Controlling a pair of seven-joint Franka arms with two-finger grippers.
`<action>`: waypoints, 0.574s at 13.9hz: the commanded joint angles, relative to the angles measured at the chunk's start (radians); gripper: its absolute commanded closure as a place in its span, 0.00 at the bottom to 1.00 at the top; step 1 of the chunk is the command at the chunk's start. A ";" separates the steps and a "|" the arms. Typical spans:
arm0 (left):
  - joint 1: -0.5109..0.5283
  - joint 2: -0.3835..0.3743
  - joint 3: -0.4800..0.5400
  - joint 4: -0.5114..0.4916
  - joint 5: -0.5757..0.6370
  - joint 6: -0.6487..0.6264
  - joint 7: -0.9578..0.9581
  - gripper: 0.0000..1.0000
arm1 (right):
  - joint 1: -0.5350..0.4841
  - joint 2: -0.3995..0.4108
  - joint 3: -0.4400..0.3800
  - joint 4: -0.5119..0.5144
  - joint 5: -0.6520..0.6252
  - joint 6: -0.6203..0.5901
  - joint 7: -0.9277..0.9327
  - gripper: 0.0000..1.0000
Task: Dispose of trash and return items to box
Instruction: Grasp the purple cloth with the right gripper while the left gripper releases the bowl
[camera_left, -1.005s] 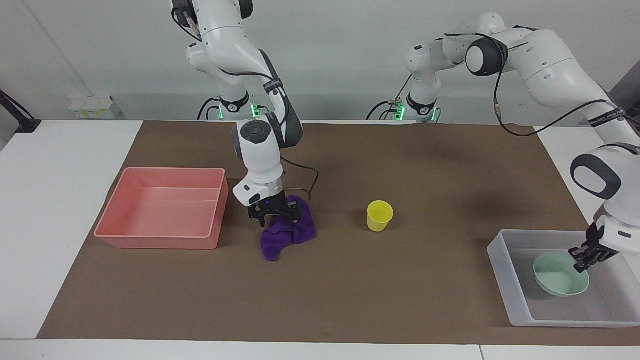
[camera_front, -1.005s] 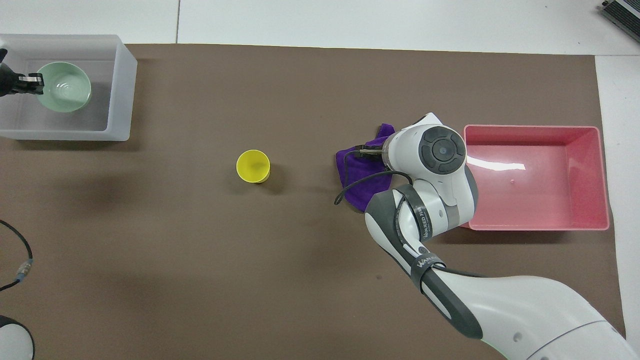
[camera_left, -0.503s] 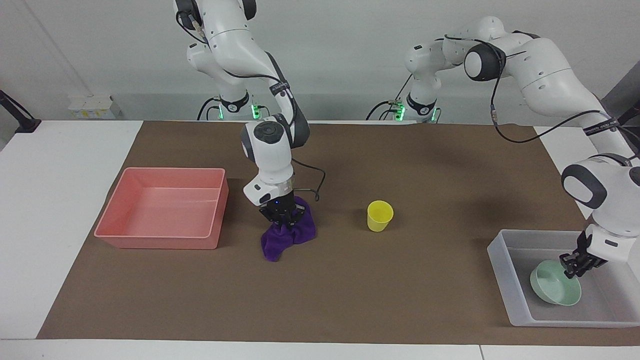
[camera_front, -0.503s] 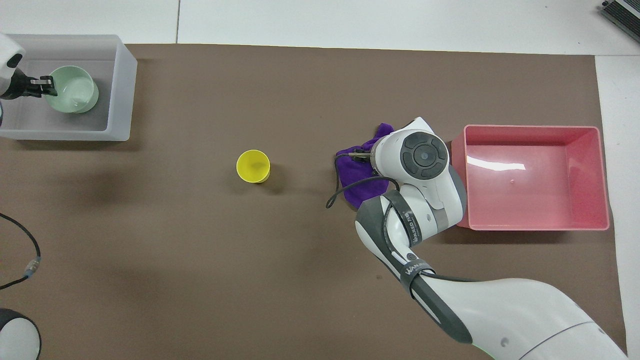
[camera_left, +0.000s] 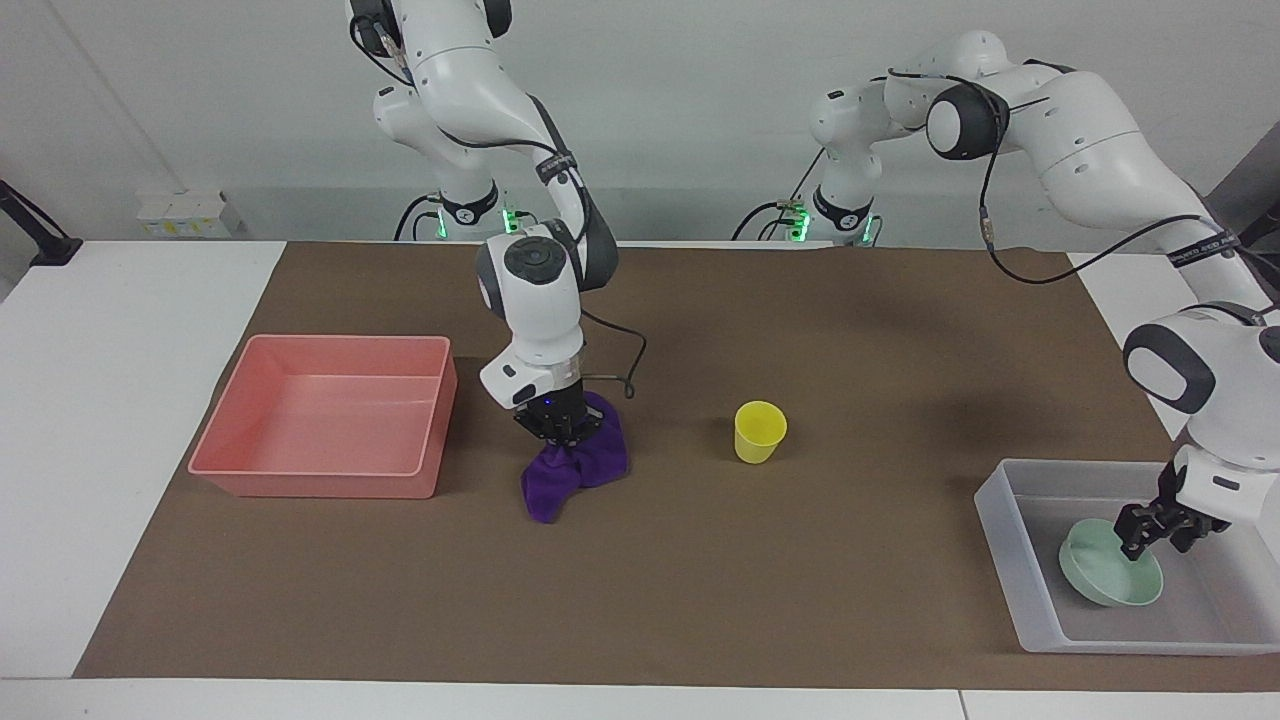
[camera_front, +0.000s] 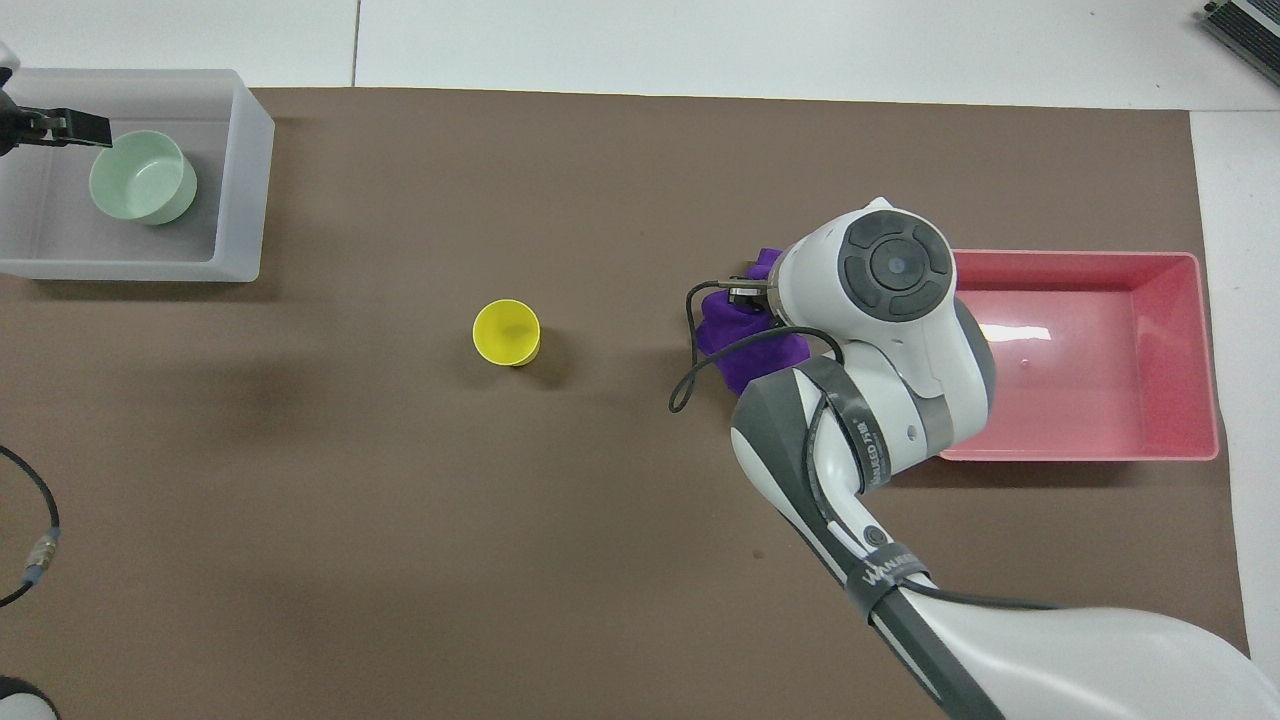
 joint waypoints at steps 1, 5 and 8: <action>-0.082 -0.267 0.013 -0.325 0.016 -0.002 0.000 0.00 | -0.012 -0.097 0.006 -0.017 -0.022 -0.083 0.021 1.00; -0.211 -0.433 0.013 -0.507 0.014 -0.060 -0.008 0.00 | -0.079 -0.192 0.003 -0.011 -0.023 -0.175 -0.011 1.00; -0.326 -0.452 0.013 -0.554 0.014 -0.045 -0.125 0.00 | -0.178 -0.249 0.006 -0.011 -0.022 -0.236 -0.135 1.00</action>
